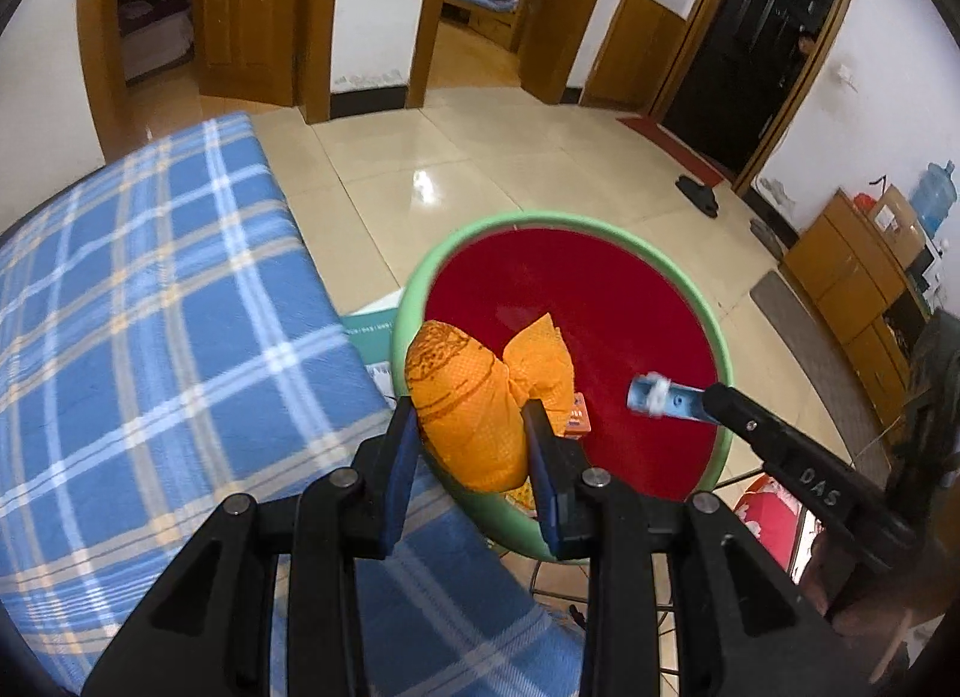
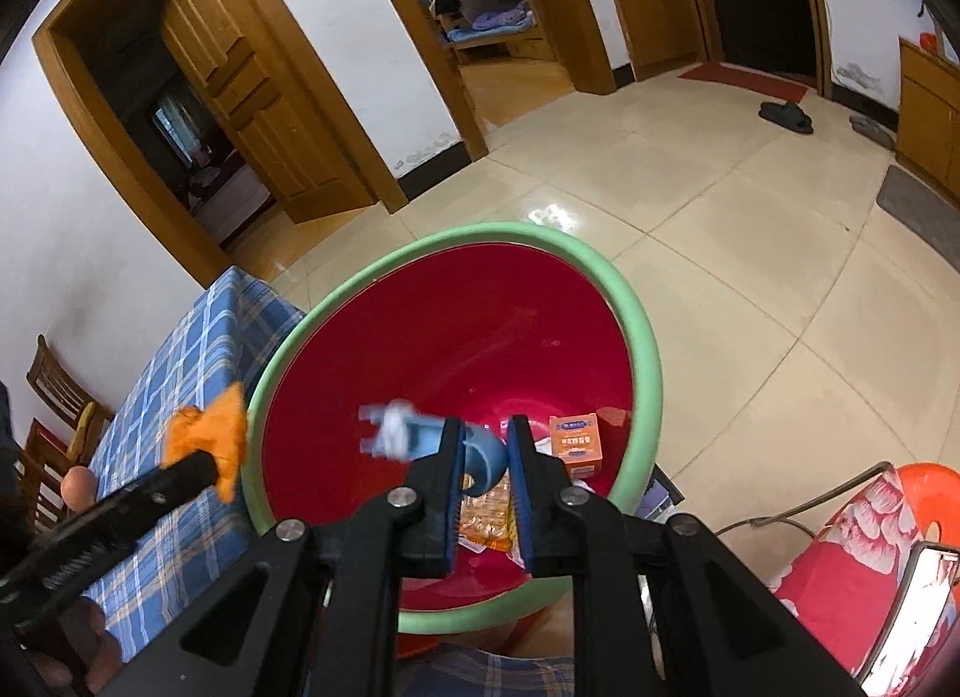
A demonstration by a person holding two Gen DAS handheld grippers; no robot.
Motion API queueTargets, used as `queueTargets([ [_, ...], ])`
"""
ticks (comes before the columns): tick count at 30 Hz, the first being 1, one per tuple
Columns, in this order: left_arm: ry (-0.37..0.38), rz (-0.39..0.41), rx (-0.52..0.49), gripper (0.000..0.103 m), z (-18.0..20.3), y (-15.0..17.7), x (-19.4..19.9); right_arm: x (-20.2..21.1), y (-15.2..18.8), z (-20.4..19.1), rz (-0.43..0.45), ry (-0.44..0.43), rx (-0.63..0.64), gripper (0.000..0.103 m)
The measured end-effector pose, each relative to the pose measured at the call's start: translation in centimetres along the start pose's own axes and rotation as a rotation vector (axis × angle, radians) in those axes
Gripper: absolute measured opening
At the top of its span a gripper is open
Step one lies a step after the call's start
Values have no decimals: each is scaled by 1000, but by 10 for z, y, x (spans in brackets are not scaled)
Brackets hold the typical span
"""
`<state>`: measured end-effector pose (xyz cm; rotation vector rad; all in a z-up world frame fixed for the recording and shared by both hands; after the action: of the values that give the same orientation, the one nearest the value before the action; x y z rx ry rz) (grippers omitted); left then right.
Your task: Collect trash
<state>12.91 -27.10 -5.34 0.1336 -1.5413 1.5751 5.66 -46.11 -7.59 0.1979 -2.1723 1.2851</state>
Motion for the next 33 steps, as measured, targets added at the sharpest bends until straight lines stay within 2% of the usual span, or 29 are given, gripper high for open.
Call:
queueTargets([
  [3,12,-21,10,36,2,4,-7,-1,0,4,-1,0,-12,28],
  [4,7,-23,7,40,3,5,-9,0,0,5,1,-2,-17,32],
  [9,-15,-32,15,50,3,9,-12,2,-2,12,8,2,-41,36],
  [15,-35,-22,41,53,-8,6,-7,2,-3,11,1,0,-33,39],
  [18,-50,-20,54,55,-15,6,-2,5,-2,7,-4,-8,-25,43],
  [27,-123,17,81,59,-38,7,38,30,2,-26,12,-71,25,57],
  [30,-160,40,99,66,-52,11,59,40,7,-41,13,-101,48,62],
  [33,-204,69,113,68,-66,15,81,49,12,-60,12,-132,73,66],
])
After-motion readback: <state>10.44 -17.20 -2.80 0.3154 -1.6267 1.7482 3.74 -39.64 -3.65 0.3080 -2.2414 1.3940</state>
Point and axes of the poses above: each gripper's, at about its wrist camera, not at the fingertips, and x roughly against the way its jaws point, z to its right, y to its underside, the point moved 3 cm from there along -x, roughly the way its jaws point, and after that the axes turned 14 degrees about z, right-handed, at the moved point
